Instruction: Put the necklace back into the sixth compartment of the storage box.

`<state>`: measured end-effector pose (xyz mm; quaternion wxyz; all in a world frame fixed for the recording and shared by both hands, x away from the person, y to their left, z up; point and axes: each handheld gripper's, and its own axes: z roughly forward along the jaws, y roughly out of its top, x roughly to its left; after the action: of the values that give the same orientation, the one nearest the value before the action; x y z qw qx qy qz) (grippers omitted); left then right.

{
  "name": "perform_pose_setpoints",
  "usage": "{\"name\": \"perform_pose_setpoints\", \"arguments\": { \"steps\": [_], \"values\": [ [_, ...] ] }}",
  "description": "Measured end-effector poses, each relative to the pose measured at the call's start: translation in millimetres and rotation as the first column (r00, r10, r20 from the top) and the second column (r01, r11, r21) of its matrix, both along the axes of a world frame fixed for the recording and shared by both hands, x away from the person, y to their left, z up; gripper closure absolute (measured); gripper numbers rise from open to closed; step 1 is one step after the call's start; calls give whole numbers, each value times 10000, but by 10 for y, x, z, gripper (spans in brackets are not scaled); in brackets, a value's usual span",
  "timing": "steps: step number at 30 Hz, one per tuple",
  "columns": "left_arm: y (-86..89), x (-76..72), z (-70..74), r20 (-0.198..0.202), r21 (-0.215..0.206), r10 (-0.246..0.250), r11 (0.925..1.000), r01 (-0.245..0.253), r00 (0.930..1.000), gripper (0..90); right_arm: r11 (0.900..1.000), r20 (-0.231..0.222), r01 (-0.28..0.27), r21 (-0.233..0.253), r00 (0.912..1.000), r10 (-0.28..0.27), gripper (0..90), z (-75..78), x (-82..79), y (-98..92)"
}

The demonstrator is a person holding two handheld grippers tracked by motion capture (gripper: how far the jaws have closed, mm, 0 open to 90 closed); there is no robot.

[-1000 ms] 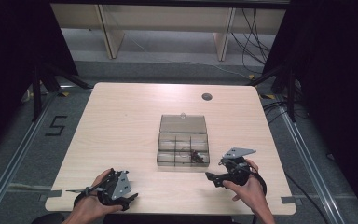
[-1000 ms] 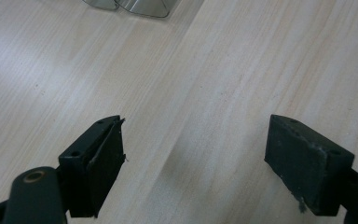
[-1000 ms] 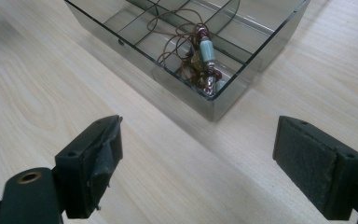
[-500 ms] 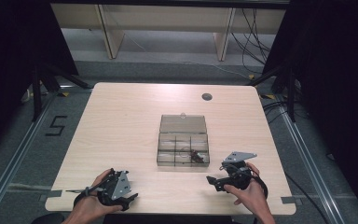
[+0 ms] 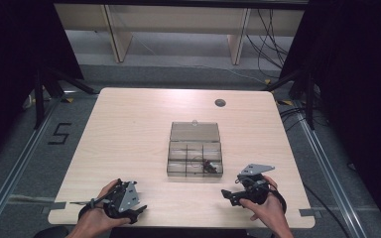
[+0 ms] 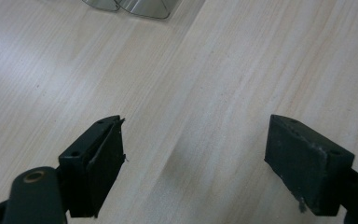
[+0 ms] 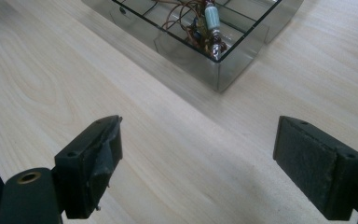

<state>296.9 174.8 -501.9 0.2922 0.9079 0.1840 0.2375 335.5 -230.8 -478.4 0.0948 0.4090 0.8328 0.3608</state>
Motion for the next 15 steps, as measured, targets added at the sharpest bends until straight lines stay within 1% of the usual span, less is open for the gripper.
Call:
{"name": "perform_pose_setpoints", "arguments": {
  "steps": [1,4,5,6,7,9,10,11,12,13,14,15],
  "values": [
    [-1,0,-1,-9,0,-13,10000,13,10000,191,9999,-120,-49,-135,9999,48,163,9,-5,-8],
    [-2,-1,-2,-29,20,-25,10000,25,10000,191,9999,-96,-76,-126,9999,75,163,-5,-17,-13],
    [-2,-1,-2,-34,23,-25,10000,25,10000,191,10000,-14,-7,-28,10000,7,163,-17,-20,-8],
    [-3,0,-9,23,-58,-32,10000,33,10000,191,10000,-37,12,-23,10000,-12,163,-20,-26,-9],
    [-2,-1,0,-35,31,-24,10000,24,10000,191,9999,-134,-67,-140,9999,65,163,-11,-29,-18],
    [-3,0,-9,26,-52,-40,10000,40,10000,191,9999,-146,-73,-122,9999,71,163,-19,-35,-20],
    [-4,2,-13,21,-84,-52,10000,53,10000,191,10000,134,-51,-54,9999,52,163,-54,-33,-17],
    [-5,4,-16,12,-95,-62,9999,62,10000,191,9999,102,-72,-88,9999,73,162,-56,-36,-20],
    [-7,2,-16,-69,-100,-62,9999,62,10000,191,9999,-195,-107,-96,9998,105,163,-41,-44,-24],
    [-7,2,-16,-67,-101,-72,9999,71,10000,191,9999,-274,102,-93,9996,-104,162,-44,-69,-8],
    [-7,2,-16,-64,-97,-76,9999,75,10000,191,10000,-71,4,-60,10000,-5,163,-60,-64,-8],
    [-7,2,-15,-73,-75,-87,9999,87,9999,191,9995,-77,-94,-317,9999,92,163,-56,-66,-17]
  ]
}}
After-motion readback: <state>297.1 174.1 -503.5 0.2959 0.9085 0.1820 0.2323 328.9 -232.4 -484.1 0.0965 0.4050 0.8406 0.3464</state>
